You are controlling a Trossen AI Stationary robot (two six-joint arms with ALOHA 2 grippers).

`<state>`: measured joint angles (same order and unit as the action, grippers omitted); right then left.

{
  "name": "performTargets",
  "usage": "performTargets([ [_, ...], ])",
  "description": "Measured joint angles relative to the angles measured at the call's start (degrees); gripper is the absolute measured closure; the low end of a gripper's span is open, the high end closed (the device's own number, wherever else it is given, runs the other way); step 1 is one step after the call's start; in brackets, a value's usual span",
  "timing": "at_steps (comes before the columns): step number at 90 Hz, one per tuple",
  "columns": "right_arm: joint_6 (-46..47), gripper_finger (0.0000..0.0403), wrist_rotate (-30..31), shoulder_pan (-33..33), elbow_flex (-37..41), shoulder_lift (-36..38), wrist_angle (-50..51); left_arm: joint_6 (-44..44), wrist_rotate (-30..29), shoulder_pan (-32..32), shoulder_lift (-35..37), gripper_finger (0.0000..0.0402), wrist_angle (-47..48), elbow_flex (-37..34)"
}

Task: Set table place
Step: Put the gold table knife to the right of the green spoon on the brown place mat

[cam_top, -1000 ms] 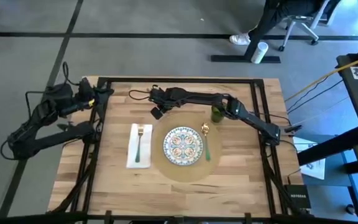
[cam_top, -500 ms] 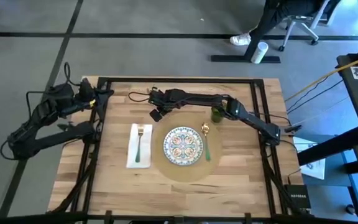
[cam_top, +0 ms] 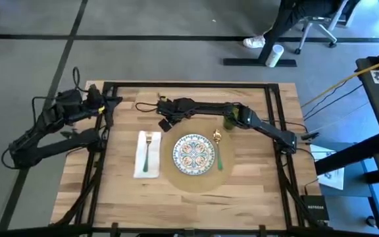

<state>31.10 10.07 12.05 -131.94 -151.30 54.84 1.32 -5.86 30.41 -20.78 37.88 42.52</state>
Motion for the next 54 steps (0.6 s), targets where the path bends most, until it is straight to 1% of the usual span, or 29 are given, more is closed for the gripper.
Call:
performTargets([
  [3, -0.6, 0.0386, 0.0, -0.1, 0.0, 0.0, 0.0, -0.5, -0.4, 0.0, 0.0, 0.0402, 0.0, -0.1],
  [7, -1.2, 0.0393, 0.1, -0.4, 0.0, 0.0, 0.1, -0.9, -1.2, 0.0, 0.0, 0.0402, 0.0, -0.1],
  [17, -1.4, 0.0394, 0.9, -0.8, 0.0, 0.2, 0.2, -1.3, -1.7, 0.0, 0.0, 0.0402, -0.9, -0.1],
  [33, -1.8, 0.0399, 1.6, -0.8, -2.0, 0.8, 3.0, -1.6, -1.7, 0.0, 0.0, 0.0402, -0.9, -0.1],
  [44, -1.5, 0.0401, 1.9, -0.8, -2.7, 1.8, 7.1, -1.6, -1.7, 0.0, 0.1, 0.0402, 0.2, -0.1],
  [54, -0.2, 0.0402, 4.1, -0.9, -2.7, 3.2, 11.3, -1.5, -1.7, 0.0, 0.3, 0.0402, 0.4, -0.8],
])
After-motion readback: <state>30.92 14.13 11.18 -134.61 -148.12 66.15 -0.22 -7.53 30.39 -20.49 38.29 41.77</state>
